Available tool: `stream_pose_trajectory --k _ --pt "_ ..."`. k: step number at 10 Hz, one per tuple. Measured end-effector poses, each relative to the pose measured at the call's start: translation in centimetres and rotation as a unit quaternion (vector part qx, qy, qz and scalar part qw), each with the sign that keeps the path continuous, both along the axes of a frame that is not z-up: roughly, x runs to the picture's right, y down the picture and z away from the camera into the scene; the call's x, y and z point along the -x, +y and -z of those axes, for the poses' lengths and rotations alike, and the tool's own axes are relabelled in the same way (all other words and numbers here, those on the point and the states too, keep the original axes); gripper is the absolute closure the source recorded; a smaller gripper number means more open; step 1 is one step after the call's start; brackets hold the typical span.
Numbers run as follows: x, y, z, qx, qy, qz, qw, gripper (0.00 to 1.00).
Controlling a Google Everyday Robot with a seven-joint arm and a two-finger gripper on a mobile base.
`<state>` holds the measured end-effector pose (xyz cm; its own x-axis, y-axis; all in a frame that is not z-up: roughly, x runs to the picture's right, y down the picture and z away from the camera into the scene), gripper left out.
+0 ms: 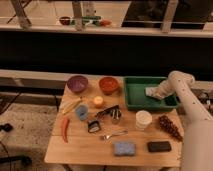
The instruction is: Wipe tray with towel
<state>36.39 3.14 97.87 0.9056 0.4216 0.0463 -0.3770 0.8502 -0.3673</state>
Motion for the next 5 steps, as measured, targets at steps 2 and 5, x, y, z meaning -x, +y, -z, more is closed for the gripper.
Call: stream_pose_trajectory --k 2,5 --pt "-0.3 -1.2 -1.0 -0.006 0.002 0.004 1.0 0.96" --pt "-1.1 -2.5 -1.4 -0.016 0.004 0.013 0.9998 0.96"
